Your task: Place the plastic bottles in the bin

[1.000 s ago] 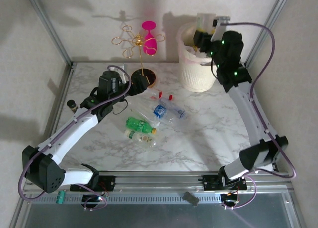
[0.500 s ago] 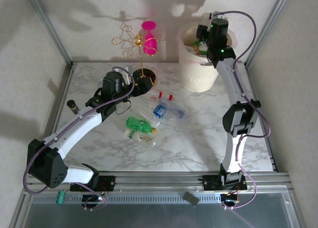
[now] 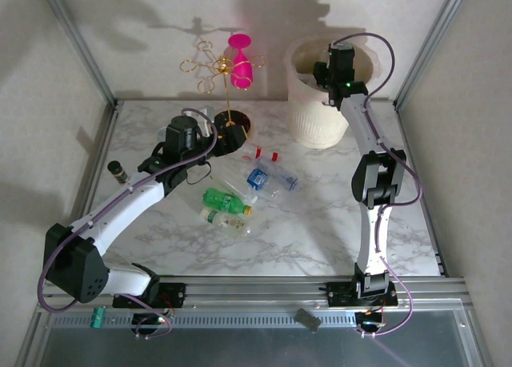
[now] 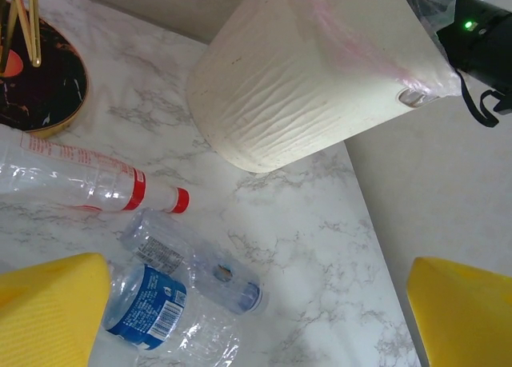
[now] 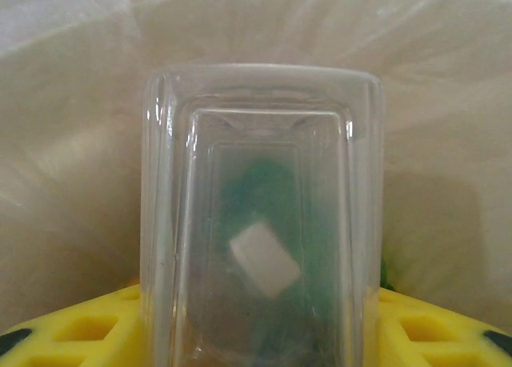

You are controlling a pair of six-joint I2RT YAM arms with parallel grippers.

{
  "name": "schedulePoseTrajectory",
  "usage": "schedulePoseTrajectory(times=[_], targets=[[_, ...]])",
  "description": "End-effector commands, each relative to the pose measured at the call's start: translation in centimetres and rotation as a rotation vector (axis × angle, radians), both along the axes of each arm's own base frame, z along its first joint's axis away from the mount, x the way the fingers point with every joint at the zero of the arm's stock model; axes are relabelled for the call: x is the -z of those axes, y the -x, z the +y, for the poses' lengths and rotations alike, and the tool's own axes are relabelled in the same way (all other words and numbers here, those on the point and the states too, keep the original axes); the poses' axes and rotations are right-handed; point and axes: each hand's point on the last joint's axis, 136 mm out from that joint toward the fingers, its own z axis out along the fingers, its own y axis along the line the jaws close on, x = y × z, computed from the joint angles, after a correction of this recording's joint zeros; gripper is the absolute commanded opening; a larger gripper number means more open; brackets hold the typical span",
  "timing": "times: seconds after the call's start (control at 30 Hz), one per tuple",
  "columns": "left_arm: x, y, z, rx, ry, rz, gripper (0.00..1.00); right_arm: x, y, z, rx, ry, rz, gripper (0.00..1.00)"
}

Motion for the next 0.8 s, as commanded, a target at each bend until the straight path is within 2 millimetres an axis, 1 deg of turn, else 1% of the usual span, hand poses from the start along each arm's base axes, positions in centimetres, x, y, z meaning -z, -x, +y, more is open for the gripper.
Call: schedulePoseTrajectory(times=[0.0,0.07,0.13,0.17,0.23,0.37,0.47,0.6,0.63,0.77], targets=[[0.1,-0.2,0.1,0.002,-0.001,-0.019,0.96,1.9,0.0,0.0,-0.013,-0.002,0.055,0.59],[0.0,-0.2,0.1,-0.001,0.000,-0.021,0.97,2.0,0.0,0.1,-0.018,-0.003,0.061,0.67],[-0.1,-0.1,0.2,-0.002,-0.001,-0.024,0.98,1.4,0.2,0.1,-0.020,-0.004,0.053,0.74],[-0.2,-0.1,0.2,-0.002,-0.001,-0.027,0.99,0.8,0.3,0.1,-0.020,-0.004,0.043,0.77],[-0.6,0.0,0.4,-0.006,-0.002,-0.034,0.99,-0.3,0.6,-0.1,-0.018,-0.004,0.024,0.82],[-1.4,0.3,0.6,-0.012,0.007,-0.048,1.00,-2.9,1.6,-0.2,-0.018,-0.025,-0.013,0.85],[-2.0,0.7,0.8,-0.016,0.015,-0.058,1.00,-4.2,2.8,-0.2,-0.020,-0.046,-0.029,0.86],[-2.6,1.4,1.3,-0.022,0.021,-0.070,1.00,-4.7,4.8,-0.1,-0.025,-0.074,-0.035,0.89],[-2.7,1.6,1.4,-0.023,0.022,-0.072,1.00,-4.3,5.2,-0.2,-0.026,-0.076,-0.028,0.89],[-3.3,2.4,1.7,-0.023,0.025,-0.080,1.00,-4.5,6.8,-0.2,-0.036,-0.082,-0.027,0.90]])
